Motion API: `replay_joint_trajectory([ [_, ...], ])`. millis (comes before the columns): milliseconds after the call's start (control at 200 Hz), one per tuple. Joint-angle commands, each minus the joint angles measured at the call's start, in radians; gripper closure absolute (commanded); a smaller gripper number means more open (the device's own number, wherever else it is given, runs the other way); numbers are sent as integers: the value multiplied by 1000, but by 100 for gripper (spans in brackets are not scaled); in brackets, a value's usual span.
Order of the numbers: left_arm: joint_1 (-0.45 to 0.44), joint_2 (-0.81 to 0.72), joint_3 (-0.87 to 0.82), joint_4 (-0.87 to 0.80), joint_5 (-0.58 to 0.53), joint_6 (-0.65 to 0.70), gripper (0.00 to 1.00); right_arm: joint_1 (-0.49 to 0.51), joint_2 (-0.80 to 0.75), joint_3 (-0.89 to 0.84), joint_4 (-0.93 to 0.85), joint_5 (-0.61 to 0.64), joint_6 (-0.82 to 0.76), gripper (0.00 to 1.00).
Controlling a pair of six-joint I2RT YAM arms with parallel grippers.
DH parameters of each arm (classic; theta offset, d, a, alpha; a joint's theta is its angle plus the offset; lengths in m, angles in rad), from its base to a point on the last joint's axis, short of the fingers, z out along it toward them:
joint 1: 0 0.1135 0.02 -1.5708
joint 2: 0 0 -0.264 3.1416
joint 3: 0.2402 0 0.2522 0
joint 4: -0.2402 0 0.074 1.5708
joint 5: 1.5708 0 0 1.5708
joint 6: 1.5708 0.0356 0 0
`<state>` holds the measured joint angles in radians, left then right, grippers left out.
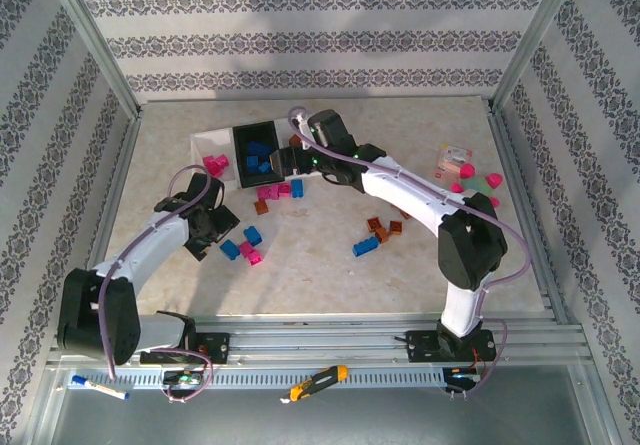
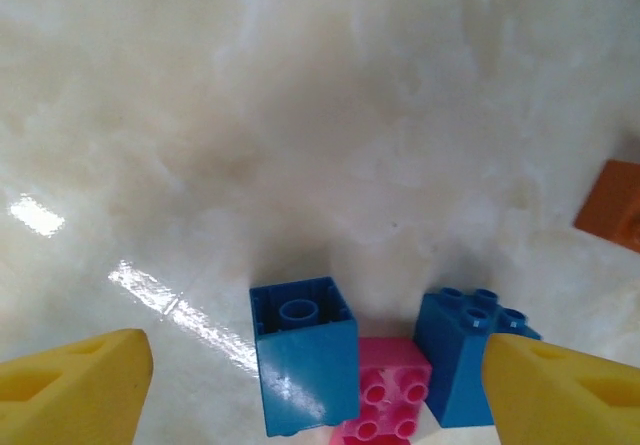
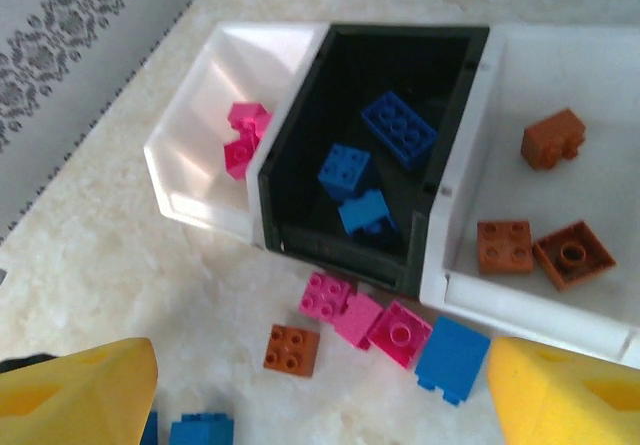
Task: Sort the legos into containers by color
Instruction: Place the lego in the container, then pick up the lego from the bottom-left of the table.
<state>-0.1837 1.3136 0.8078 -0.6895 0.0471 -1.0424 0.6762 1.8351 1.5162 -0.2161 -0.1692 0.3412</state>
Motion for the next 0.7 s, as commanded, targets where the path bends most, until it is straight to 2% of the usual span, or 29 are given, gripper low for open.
replay_joint_trajectory([
  [0, -11, 42, 32, -54, 32, -44, 18, 0, -40, -29, 27, 21, 5, 15],
  [340, -11, 149, 17, -15, 125, -53, 35, -1, -42, -16, 25, 30, 11, 14],
  [535, -11, 180, 19, -9, 145, -48, 59, -1, -40, -12, 20, 24, 14, 14],
  [695, -11, 159, 43, -40, 121, -40, 71, -3, -40, 2, 17, 22, 20, 15],
])
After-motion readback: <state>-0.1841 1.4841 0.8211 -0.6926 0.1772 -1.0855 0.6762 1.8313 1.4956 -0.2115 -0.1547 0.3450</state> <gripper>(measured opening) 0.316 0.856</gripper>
